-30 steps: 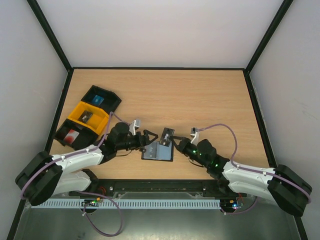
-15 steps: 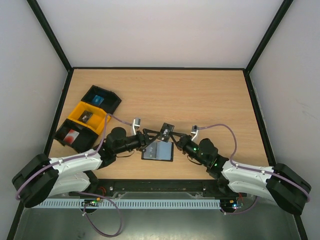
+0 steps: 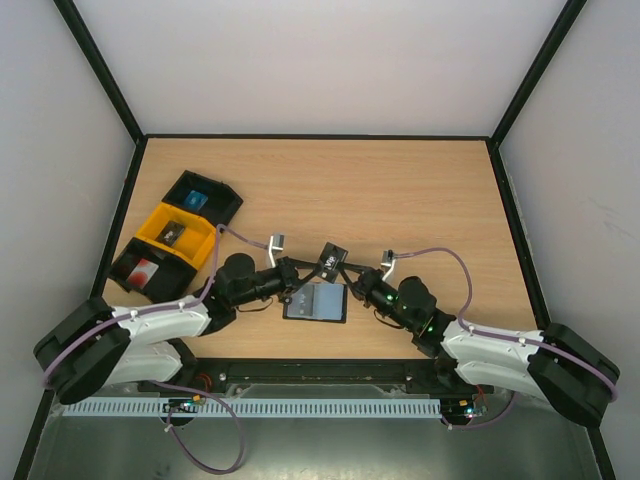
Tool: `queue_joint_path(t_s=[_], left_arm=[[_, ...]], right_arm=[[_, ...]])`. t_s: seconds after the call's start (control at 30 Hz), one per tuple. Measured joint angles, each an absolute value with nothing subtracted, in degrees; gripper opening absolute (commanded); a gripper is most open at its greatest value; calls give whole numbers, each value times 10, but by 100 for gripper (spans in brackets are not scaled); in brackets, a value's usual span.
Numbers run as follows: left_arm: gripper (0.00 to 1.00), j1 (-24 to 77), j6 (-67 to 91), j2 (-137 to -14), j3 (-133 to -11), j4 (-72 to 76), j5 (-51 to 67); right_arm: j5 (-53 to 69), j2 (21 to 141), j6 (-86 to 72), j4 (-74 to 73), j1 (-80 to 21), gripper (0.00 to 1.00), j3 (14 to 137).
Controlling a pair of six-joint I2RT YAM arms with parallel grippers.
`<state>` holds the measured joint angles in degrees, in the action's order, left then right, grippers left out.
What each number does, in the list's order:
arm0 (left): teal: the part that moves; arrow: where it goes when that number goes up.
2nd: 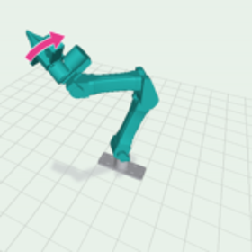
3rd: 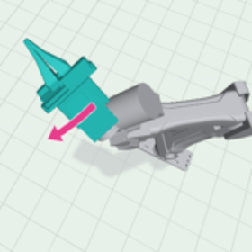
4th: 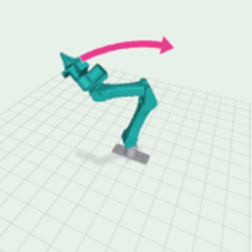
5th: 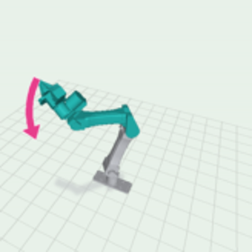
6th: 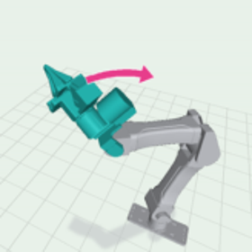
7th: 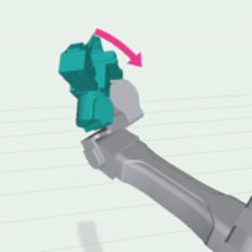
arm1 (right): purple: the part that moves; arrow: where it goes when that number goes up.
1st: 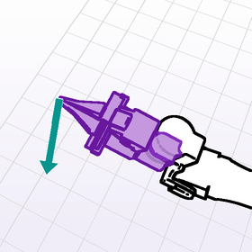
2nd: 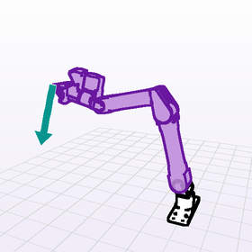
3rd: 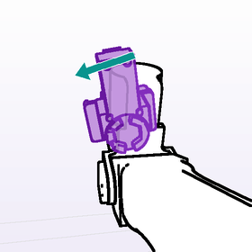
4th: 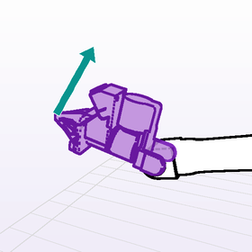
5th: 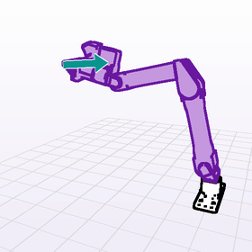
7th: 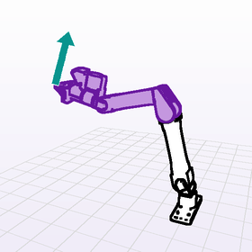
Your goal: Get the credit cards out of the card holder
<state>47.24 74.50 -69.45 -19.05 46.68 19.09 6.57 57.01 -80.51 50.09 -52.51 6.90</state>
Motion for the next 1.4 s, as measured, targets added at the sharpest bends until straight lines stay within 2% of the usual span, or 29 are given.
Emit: queue_joint_path(t_s=[0.13, 0.27, 0.73, 0.87, 1.1, 1.4], left_arm=[[3, 472, 735, -670, -187, 458, 192], [3, 472, 702, -613, -182, 403, 190], [3, 462, 569, -337, -191, 37, 167], [3, 459, 544, -307, -196, -30, 183], [3, 459, 496, -287, -213, -99, 247], [3, 459, 474, -303, -218, -87, 326]], right_arm=[[94, 565, -777, 498, -526, 27, 69], [130, 542, -731, 469, -526, 34, 69], [183, 407, -498, 189, -526, 38, 168], [193, 389, -462, 135, -526, 42, 192], [249, 410, -456, 122, -526, 49, 198], [322, 435, -482, 154, -526, 56, 194]])
